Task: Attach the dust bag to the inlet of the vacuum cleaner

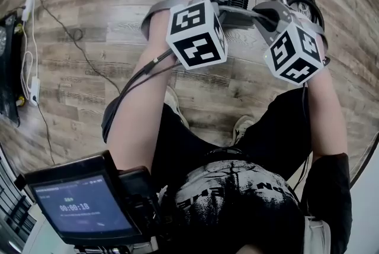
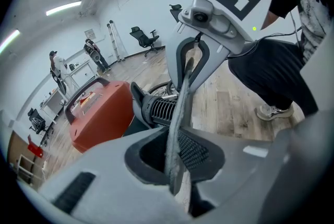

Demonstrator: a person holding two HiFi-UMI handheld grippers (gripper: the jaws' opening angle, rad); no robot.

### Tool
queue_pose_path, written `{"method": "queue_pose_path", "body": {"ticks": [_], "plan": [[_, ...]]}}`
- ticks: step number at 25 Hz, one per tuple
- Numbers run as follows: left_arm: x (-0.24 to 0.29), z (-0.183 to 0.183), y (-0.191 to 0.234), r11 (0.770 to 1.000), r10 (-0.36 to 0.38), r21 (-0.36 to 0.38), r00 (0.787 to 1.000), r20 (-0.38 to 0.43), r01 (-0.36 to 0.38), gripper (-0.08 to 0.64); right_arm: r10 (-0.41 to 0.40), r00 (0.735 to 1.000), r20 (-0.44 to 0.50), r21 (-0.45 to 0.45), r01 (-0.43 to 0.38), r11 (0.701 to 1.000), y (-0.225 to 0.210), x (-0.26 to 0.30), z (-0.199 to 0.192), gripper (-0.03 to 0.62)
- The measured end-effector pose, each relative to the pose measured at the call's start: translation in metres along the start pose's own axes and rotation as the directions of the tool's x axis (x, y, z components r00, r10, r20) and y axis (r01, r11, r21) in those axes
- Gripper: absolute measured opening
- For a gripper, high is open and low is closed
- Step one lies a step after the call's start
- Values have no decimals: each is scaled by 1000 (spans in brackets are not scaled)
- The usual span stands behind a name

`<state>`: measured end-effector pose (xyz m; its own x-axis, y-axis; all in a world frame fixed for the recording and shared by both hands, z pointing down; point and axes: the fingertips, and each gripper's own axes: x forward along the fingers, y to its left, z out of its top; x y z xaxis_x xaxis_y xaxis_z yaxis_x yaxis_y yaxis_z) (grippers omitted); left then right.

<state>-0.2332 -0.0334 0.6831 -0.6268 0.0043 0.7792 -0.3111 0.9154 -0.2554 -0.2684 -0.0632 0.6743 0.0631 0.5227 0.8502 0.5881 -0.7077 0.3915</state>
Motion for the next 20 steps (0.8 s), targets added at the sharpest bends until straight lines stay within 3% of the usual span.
{"method": "queue_pose_path", "body": {"ticks": [11, 20], "plan": [[-15, 1, 2, 999, -33, 13, 999, 33, 33, 34, 13, 1000, -7, 15, -13, 1000, -2, -4, 6, 31], [4, -7, 19, 994, -103, -25, 994, 49, 104, 34, 57, 998, -6, 92, -56, 994, -16, 15, 1, 40]]}}
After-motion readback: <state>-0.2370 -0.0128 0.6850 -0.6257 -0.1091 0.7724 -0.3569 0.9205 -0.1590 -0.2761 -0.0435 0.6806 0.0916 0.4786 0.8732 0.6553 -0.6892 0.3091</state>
